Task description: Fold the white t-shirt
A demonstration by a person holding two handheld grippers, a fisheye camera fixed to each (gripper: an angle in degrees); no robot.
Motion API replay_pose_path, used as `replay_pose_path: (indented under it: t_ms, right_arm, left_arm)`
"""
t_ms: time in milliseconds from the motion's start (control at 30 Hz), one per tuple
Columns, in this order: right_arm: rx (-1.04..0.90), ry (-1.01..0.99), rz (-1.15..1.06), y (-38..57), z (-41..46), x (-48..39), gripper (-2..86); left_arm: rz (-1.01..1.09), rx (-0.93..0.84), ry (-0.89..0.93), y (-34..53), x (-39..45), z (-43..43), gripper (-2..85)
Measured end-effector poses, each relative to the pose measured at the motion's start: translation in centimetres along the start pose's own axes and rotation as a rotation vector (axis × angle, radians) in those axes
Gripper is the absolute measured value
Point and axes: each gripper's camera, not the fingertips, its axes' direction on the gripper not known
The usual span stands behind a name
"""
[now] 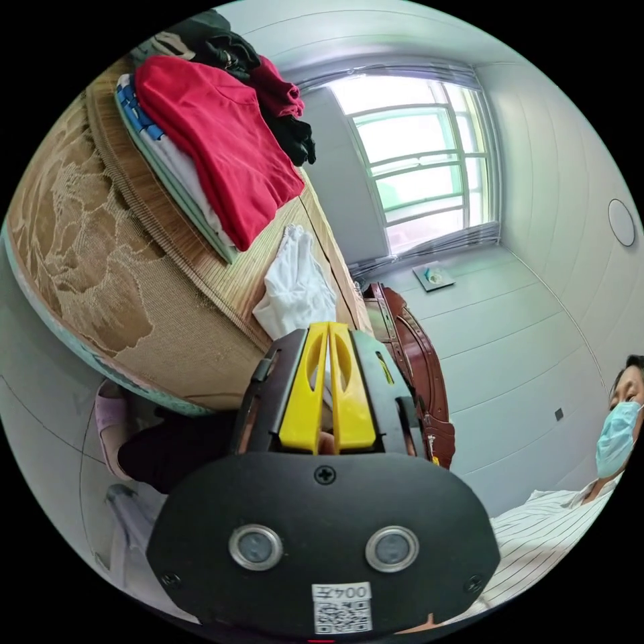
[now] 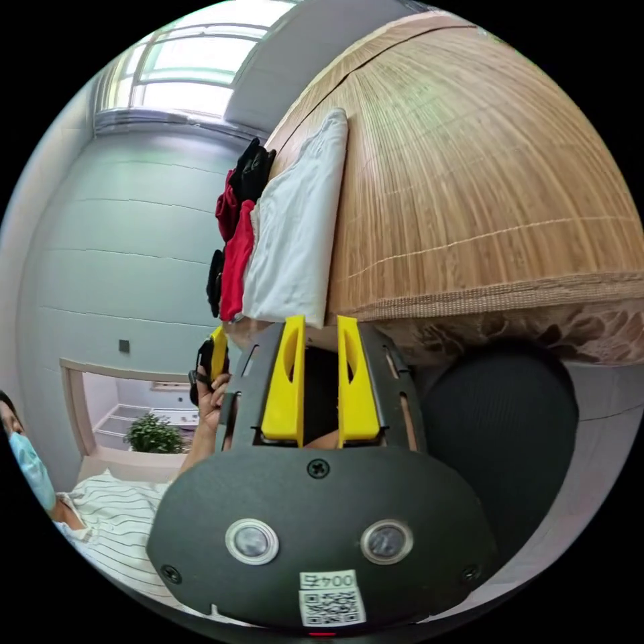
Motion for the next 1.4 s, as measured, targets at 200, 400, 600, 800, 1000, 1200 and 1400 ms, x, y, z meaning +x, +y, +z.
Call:
replay_pose_path:
  t_ms: [200,400,600,800,1000,1200,1400]
  right_arm:
    - [-0.025,-0.057,0.049,-3.4,-4.5,0.0,9.1]
    - [-0.034,-0.113,0.102,-5.3,-8.8,-0.4,9.6]
    - [-0.064,-0.142,0.118,-6.6,-10.5,-2.0,7.4]
    - [0.005,-0.017,0.069,-6.5,-14.4,-5.4,3.5]
    - [0.019,-0.024,0.086,-5.2,-18.6,-6.5,3.1]
    - [0.050,-0.044,0.147,-3.7,-18.9,-6.5,3.5]
    - [0.071,-0.097,0.143,-1.7,-16.9,-8.7,5.5]
  left_arm:
    - [0.002,0.005,-0.009,1.5,1.6,-0.1,0.4]
    - [-0.002,0.007,-0.015,2.6,2.8,0.2,0.2]
    - [0.008,-0.003,-0.024,3.3,4.5,1.4,0.2]
    - [0.081,-0.078,-0.069,4.0,7.9,5.2,0.1]
    - [0.304,-0.338,-0.177,5.9,14.0,15.6,0.1]
    - [0.206,-0.311,-0.379,4.0,12.8,17.4,0.3]
    - [0.290,-0.262,-0.384,4.3,14.0,13.4,1.7]
